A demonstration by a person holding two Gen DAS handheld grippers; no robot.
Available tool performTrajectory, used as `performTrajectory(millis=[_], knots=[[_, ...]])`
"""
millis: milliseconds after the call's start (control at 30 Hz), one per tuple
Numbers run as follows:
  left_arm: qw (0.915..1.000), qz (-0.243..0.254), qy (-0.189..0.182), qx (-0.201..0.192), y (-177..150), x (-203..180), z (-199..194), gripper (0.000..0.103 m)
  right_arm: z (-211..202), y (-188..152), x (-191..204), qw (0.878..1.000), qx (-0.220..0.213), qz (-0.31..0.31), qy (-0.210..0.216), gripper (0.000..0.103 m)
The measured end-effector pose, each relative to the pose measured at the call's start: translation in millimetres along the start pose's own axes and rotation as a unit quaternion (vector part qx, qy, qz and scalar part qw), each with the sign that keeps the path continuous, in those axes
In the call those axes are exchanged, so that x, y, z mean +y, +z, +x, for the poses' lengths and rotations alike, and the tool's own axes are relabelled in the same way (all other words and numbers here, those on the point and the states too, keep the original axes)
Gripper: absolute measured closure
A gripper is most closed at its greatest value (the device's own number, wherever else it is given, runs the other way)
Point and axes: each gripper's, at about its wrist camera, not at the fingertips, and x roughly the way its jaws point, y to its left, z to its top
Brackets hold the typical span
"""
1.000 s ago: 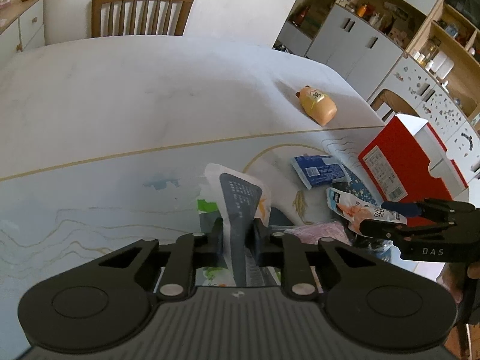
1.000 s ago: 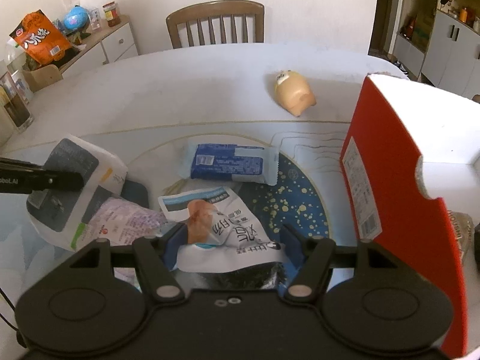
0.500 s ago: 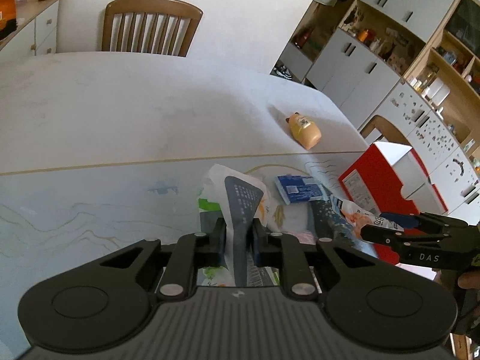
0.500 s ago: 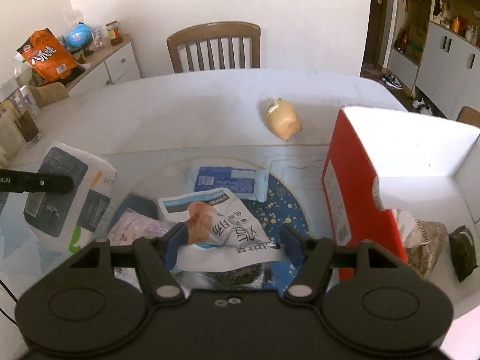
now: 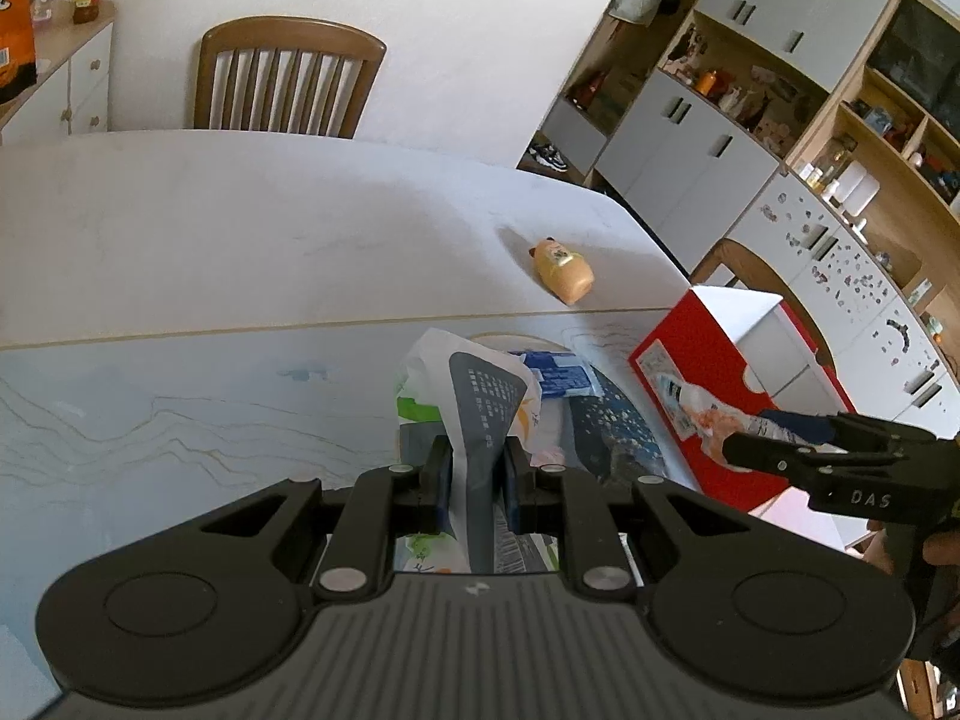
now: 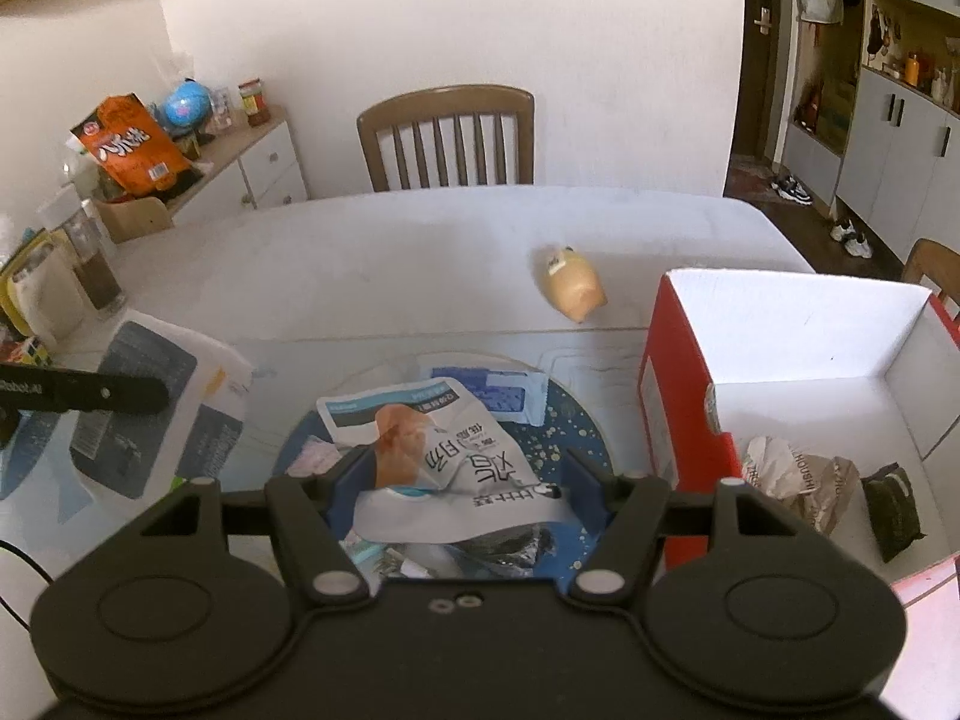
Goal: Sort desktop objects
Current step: 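Carry both held packets over the open red box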
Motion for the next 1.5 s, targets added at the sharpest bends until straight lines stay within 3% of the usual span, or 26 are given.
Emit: performTrajectory(millis=[700,1500], knots=[[0.9991,0.022,-0.033,-0.013,-1.3,-67.0,-9.8,0.087,-50.9,-5.9,-42.5,1.000,-0.026,0.009,-0.008,0.036],[0.9986,0.029,-0.041,-0.017,7.8,-163.9,33.0,0.087,-70.9,-1.4,-138.5,0.999,-0.038,0.008,-0.004,0.036]])
